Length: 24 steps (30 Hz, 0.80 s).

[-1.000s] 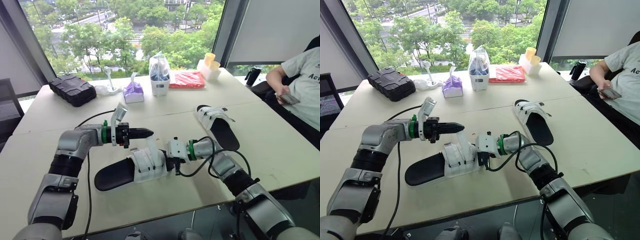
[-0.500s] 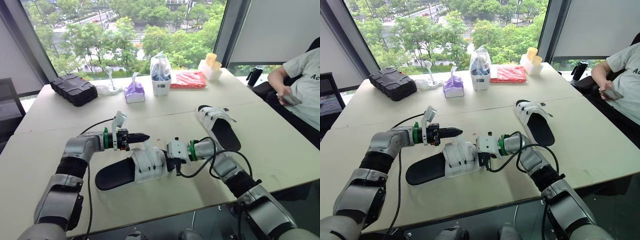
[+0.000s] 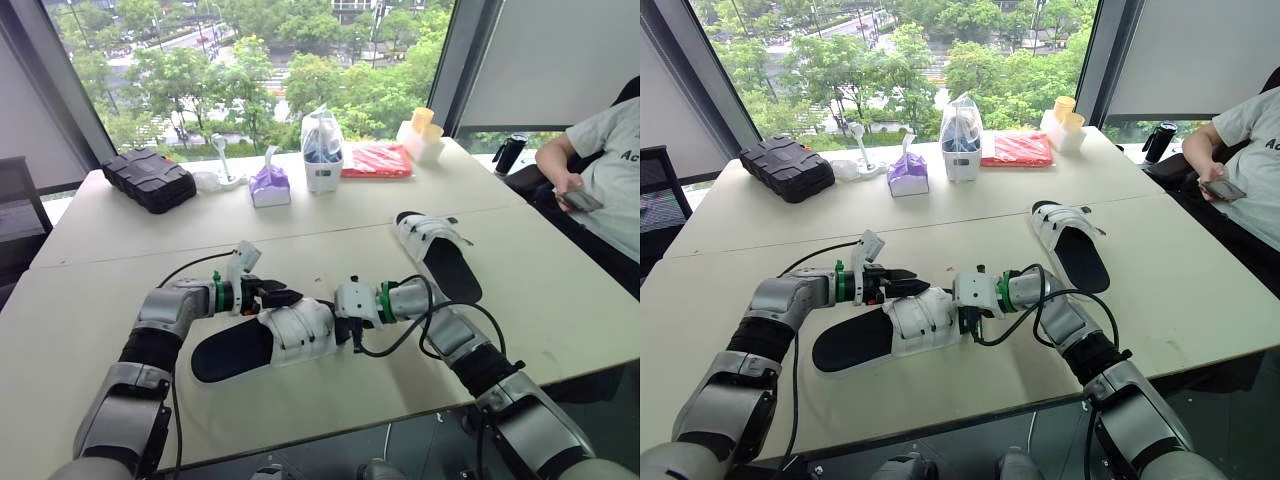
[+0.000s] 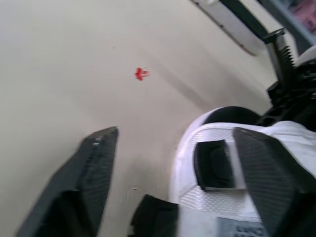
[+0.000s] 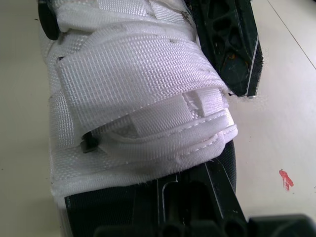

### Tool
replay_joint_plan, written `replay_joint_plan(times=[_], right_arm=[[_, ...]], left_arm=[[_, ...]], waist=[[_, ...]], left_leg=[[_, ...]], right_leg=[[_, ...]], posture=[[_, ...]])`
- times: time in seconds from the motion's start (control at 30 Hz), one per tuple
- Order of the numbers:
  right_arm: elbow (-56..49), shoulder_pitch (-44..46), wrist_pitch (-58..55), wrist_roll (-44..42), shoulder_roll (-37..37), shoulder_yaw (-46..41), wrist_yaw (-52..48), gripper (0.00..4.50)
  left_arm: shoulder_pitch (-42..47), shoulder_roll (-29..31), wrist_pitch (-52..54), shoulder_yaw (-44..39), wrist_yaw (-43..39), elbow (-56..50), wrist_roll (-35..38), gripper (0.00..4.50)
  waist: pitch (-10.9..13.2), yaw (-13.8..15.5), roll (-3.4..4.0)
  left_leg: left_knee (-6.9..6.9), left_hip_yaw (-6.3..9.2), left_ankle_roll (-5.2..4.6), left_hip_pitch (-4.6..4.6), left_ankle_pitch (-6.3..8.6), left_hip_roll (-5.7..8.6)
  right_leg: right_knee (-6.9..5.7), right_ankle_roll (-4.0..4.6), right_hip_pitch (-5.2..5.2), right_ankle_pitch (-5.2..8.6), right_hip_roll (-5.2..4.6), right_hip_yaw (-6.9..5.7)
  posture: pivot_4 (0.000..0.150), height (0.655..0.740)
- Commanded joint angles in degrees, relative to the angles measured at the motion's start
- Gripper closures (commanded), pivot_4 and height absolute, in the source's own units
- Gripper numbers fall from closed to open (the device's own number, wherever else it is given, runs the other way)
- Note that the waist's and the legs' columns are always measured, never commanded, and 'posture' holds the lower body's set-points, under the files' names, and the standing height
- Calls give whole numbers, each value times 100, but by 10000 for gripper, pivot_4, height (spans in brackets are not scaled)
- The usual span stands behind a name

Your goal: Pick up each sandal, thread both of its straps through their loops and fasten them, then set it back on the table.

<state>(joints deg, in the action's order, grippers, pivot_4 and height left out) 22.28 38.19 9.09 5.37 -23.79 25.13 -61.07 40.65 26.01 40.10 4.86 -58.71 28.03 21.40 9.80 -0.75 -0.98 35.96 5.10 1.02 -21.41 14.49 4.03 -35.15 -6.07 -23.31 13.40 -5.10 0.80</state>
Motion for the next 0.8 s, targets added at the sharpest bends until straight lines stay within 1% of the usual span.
replay_joint_plan(times=[0.03, 0.07, 0.2, 0.27, 0.43, 0.5, 0.6, 0.7, 0.73, 0.8], right_arm=[[304, -302, -237, 347, -132, 277, -148, 45000], [300, -305, -240, 347, -131, 277, -147, 45000], [296, -308, -247, 348, -119, 273, -137, 45000], [302, -307, -243, 354, -111, 274, -128, 45000], [284, -307, -191, 396, -127, 290, -106, 45000], [190, -325, -210, 371, -147, 265, -109, 45000], [19, -364, -270, 315, -174, 204, -105, 45000], [-71, -398, -305, 299, -191, 169, -100, 45000], [-191, -425, -354, 267, -220, 129, -105, 45000], [-353, -460, -429, 226, -259, 81, -110, 45000]], left_arm=[[-55, -16, -278, 218, 163, 26, -371, 6203], [-47, -25, -343, 208, 217, 51, -416, 6203], [187, -164, -560, -208, 856, 411, -447, 6203], [252, -118, -586, -360, 973, 484, -439, 6203], [6, 313, -732, -517, 495, -334, -231, 6203], [-232, 557, -1487, -435, 421, -565, -547, 6203], [-674, 849, -3250, -436, 214, -705, -928, 6203], [-828, 891, -3981, -505, 219, -621, -1015, 6203], [-994, 969, -4522, -516, 116, -686, -1071, 6203], [-1189, 1071, -5232, -519, -19, -727, -1139, 6203]], waist=[[-1, 0, 0], [-3, 1, 1], [-4, 4, 2], [-3, -2, 1], [-1, -13, 0], [-1, -12, 0], [-2, -1, 1], [-2, 29, 1], [-1, 35, 1], [-1, 29, 2]], left_leg=[[0, 0, 0, 1, 0, 0], [0, 0, 0, 1, 0, 0], [3, 2, 0, 2, 0, 0], [3, 2, 0, 1, 0, 1], [-2, 1, 0, -4, 0, 1], [-4, 1, 1, -4, 0, 0], [-6, -1, 2, -2, 1, 0], [-10, -1, 3, -6, 1, 3], [-10, 0, 2, -7, 1, 5], [-9, -1, 1, -12, 2, 8]], right_leg=[[0, 0, 0, 0, 0, 0], [0, 0, 0, 0, 0, 0], [0, 0, 3, 0, -1, -1], [0, -1, 2, 0, 0, -1], [-1, -2, -6, 0, 0, -2], [-1, -2, -7, 0, -1, -3], [0, -1, -8, -1, -5, 0], [2, 1, -11, 0, -26, -1], [2, 1, -12, 0, -28, -2], [5, 1, -13, 0, -33, -4]], posture=[[1500, 7400], [1500, 7400], [1500, 7400], [1500, 7400], [1500, 7400], [1500, 7400], [1500, 7400], [1500, 7400], [1500, 7400], [1500, 7400]])
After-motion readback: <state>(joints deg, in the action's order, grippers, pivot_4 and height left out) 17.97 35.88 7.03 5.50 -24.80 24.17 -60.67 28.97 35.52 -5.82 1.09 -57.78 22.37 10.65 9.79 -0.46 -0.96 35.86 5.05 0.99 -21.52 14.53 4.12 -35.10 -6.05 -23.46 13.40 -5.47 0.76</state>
